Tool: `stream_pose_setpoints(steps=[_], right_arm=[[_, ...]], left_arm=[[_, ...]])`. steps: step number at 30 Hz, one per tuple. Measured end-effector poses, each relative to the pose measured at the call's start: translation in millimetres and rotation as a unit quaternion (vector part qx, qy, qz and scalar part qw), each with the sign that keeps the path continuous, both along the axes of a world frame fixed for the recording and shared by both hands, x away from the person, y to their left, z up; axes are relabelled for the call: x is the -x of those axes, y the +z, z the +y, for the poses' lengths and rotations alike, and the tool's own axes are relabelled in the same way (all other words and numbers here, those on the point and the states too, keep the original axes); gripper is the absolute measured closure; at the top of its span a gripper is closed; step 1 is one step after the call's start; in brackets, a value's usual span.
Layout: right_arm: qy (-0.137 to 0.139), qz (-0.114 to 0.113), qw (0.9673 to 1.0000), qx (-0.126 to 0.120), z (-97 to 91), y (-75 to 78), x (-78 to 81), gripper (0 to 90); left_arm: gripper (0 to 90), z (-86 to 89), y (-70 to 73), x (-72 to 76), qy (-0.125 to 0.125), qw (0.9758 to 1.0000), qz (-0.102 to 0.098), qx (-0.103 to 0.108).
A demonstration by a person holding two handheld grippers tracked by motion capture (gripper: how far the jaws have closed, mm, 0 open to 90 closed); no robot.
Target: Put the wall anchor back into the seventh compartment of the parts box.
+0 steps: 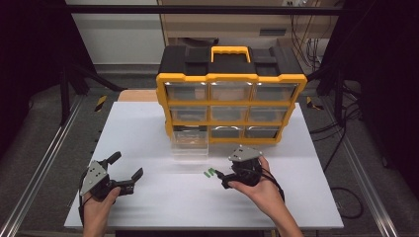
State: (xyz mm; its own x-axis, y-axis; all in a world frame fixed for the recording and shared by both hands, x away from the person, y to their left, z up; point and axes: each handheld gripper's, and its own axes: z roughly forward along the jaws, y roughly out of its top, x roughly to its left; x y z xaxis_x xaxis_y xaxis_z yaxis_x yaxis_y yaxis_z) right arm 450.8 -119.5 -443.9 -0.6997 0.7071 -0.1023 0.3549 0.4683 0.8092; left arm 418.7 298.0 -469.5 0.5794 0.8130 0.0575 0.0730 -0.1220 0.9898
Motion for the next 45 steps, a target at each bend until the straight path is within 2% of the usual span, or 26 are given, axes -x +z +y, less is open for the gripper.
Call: stream_pose_setpoints(steps=[5, 7, 8, 11, 14, 16, 18, 19, 20, 23, 30, 31, 36, 37, 42, 45], right_arm=[[0.008, 0.038, 0.9992, 0.014, 15.0, 3.2, -10.6, 9.7], [0.009, 0.041, 0.9990, 0.017, 16.3, 2.7, -12.0, 9.0], [0.014, 0.059, 0.9979, 0.025, 22.1, 0.3, -15.7, 7.6], [0.016, 0.063, 0.9972, 0.038, 27.2, -2.1, -18.3, 8.8], [0.017, 0.066, 0.9969, 0.041, 30.1, -3.4, -19.6, 15.6], [0.013, 0.068, 0.9968, 0.039, 30.7, -4.2, -20.1, 18.5], [0.009, 0.078, 0.9963, 0.036, 30.2, -5.3, -21.8, 25.7], [0.009, 0.078, 0.9963, 0.036, 30.2, -5.3, -21.8, 25.7], [0.000, 0.088, 0.9959, 0.021, 30.0, -6.4, -22.4, 29.9], [0.001, 0.097, 0.9952, 0.014, 30.2, -8.8, -22.0, 34.2], [-0.005, 0.098, 0.9952, 0.001, 28.5, -12.9, -21.4, 41.3], [-0.012, 0.107, 0.9941, -0.009, 26.3, -14.1, -21.6, 44.9], [-0.016, 0.110, 0.9935, -0.024, 24.1, -18.0, -22.3, 52.1], [-0.014, 0.108, 0.9936, -0.028, 25.0, -19.9, -23.4, 56.4], [-0.018, 0.118, 0.9925, -0.027, 29.3, -26.7, -26.4, 62.6], [-0.023, 0.115, 0.9929, -0.020, 31.8, -30.5, -27.6, 64.5]], left_arm=[[1.1, 0.4, 0.2, -0.4, 0.000, 1.0000, 0.000, -0.001], [1.1, 0.6, 0.1, -0.6, 0.000, 1.0000, 0.000, -0.001], [1.1, 0.9, 0.0, -0.7, 0.000, 1.0000, 0.000, -0.001], [1.2, 1.7, 0.2, -0.9, 0.001, 1.0000, 0.000, -0.001], [1.2, 2.4, 0.3, -1.1, 0.001, 1.0000, 0.000, 0.001], [1.1, 2.7, 0.1, -1.5, 0.002, 1.0000, 0.000, 0.002], [0.9, 2.7, -0.1, -1.8, 0.003, 1.0000, 0.001, 0.001], [0.9, 2.6, -0.1, -1.8, 0.004, 1.0000, 0.001, -0.001], [0.5, 2.3, 0.0, -1.7, 0.006, 1.0000, 0.001, -0.005], [0.5, 2.0, 0.0, -1.6, 0.006, 1.0000, 0.000, -0.007], [0.5, 1.9, -0.2, -1.5, 0.006, 0.9999, 0.001, -0.010], [0.5, 2.6, -0.3, -1.4, 0.006, 0.9999, 0.002, -0.010], [0.5, 2.6, -0.6, -1.0, 0.004, 1.0000, 0.004, -0.006], [0.5, 2.0, -0.8, -1.3, 0.002, 1.0000, 0.005, -0.006], [0.5, -1.5, -1.6, -1.8, -0.002, 0.9999, 0.007, -0.014], [0.5, -3.8, -1.4, -1.2, -0.004, 0.9998, 0.005, -0.021]])
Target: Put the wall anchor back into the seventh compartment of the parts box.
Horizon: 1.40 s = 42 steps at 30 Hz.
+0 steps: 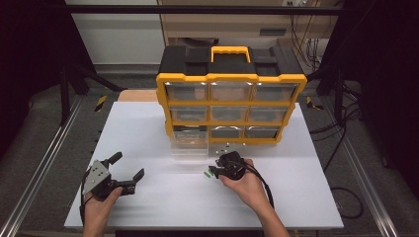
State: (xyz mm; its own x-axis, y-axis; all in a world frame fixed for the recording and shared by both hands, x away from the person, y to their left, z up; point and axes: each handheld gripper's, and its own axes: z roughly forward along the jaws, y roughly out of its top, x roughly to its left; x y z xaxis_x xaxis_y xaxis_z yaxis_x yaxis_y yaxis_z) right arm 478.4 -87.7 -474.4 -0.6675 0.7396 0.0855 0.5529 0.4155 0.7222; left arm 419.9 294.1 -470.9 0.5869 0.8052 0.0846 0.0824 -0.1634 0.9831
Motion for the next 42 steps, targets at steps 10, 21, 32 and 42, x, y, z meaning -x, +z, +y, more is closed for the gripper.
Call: stream_pose_setpoints(steps=[10, 21, 32, 42], right_arm=[[-0.003, 0.011, 0.9999, 0.000, 0.9, -9.9, -3.8, 73.4], [0.006, 0.015, 0.9999, 0.005, 3.2, -14.3, -5.3, 80.2], [0.006, 0.025, 0.9996, 0.009, 3.5, -17.1, -6.8, 82.1], [0.005, 0.025, 0.9996, 0.010, 3.6, -19.8, -7.2, 84.3]], left_arm=[[0.5, 1.2, 0.0, 0.4, 0.003, 1.0000, 0.002, -0.001], [0.5, 1.1, 0.1, 0.9, 0.001, 1.0000, 0.002, 0.000], [0.5, -2.1, -0.7, 1.0, -0.006, 1.0000, 0.004, -0.003], [0.5, -3.8, -1.4, 0.7, -0.009, 0.9999, 0.006, -0.004]])
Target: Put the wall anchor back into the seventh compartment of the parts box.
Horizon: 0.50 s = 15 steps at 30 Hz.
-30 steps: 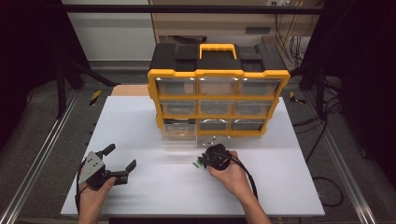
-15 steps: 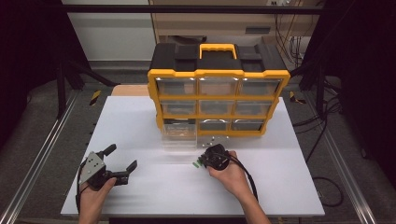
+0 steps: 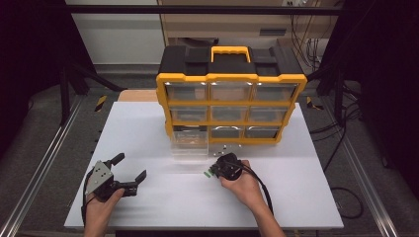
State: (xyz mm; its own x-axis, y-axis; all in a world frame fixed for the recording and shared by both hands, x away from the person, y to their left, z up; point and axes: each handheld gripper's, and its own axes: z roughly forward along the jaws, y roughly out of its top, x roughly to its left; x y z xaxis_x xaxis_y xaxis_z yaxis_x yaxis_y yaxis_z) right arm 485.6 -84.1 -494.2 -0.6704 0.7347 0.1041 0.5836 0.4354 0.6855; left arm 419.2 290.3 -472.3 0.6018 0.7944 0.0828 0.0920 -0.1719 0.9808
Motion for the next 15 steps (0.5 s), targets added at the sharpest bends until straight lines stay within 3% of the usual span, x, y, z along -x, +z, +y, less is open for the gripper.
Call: stream_pose_setpoints(steps=[10, 13, 15], right_arm=[[0.000, -0.015, 0.9999, -0.009, -1.6, -1.8, 1.1, 84.7], [-0.011, -0.023, 0.9991, -0.033, -7.9, 3.4, 3.8, 84.7], [-0.012, -0.029, 0.9989, -0.036, -9.4, 4.5, 3.9, 84.7]], left_arm=[[0.5, -0.1, 0.0, -1.0, 0.000, 1.0000, 0.000, 0.001], [0.5, 0.5, 0.2, -1.2, 0.000, 1.0000, 0.000, 0.003], [0.5, 0.7, 0.2, -1.6, 0.000, 1.0000, 0.000, 0.003]])
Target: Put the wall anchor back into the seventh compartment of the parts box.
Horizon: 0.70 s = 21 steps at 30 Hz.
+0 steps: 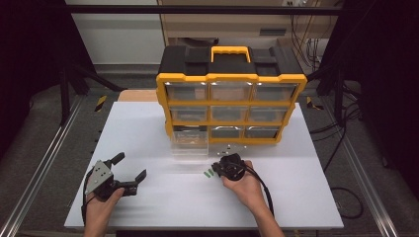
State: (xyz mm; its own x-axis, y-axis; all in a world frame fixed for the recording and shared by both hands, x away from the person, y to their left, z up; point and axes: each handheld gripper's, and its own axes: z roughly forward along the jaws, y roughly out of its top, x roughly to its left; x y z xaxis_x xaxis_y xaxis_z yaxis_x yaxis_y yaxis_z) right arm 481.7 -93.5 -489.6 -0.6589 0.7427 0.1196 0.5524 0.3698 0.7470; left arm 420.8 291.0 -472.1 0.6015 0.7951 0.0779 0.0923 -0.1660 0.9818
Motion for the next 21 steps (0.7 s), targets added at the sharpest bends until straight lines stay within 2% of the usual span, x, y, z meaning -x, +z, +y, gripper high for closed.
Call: stream_pose_setpoints(steps=[3, 5, 6, 8, 10, 14, 15, 16, 21], right_arm=[[-0.009, -0.014, 0.9996, -0.024, -8.7, 10.6, 5.0, 84.7], [-0.010, -0.020, 0.9993, -0.029, -10.3, 12.8, 6.0, 84.7], [-0.012, -0.031, 0.9984, -0.045, -15.1, 19.6, 9.7, 84.8], [-0.012, -0.034, 0.9981, -0.050, -16.4, 22.1, 11.1, 84.7], [-0.010, -0.060, 0.9964, -0.059, -21.6, 32.4, 14.7, 84.7], [-0.017, -0.072, 0.9939, -0.082, -25.9, 42.8, 18.1, 84.7], [-0.024, -0.078, 0.9924, -0.092, -28.1, 50.5, 19.2, 84.7], [-0.024, -0.078, 0.9924, -0.092, -28.1, 50.5, 19.2, 84.7], [-0.025, -0.100, 0.9900, -0.096, -29.4, 70.7, 16.8, 84.7]], left_arm=[[0.5, 0.5, 0.3, 0.1, 0.001, 1.0000, -0.001, 0.002], [0.5, 1.1, 1.1, 0.7, 0.002, 1.0000, -0.003, 0.003], [0.5, 1.4, 1.3, 1.0, 0.002, 1.0000, -0.003, 0.004], [0.5, 1.9, 1.6, 1.7, 0.003, 1.0000, -0.005, 0.004], [0.5, 2.3, 2.0, 2.0, 0.004, 1.0000, -0.006, 0.004], [0.5, 3.9, 2.3, 2.6, 0.007, 1.0000, -0.007, 0.003], [0.5, 4.1, 2.4, 2.9, 0.007, 0.9999, -0.007, 0.003], [0.5, 4.2, 2.6, 3.2, 0.007, 0.9999, -0.007, 0.004], [0.5, 4.6, 3.2, 2.6, 0.007, 0.9999, -0.009, 0.004]])
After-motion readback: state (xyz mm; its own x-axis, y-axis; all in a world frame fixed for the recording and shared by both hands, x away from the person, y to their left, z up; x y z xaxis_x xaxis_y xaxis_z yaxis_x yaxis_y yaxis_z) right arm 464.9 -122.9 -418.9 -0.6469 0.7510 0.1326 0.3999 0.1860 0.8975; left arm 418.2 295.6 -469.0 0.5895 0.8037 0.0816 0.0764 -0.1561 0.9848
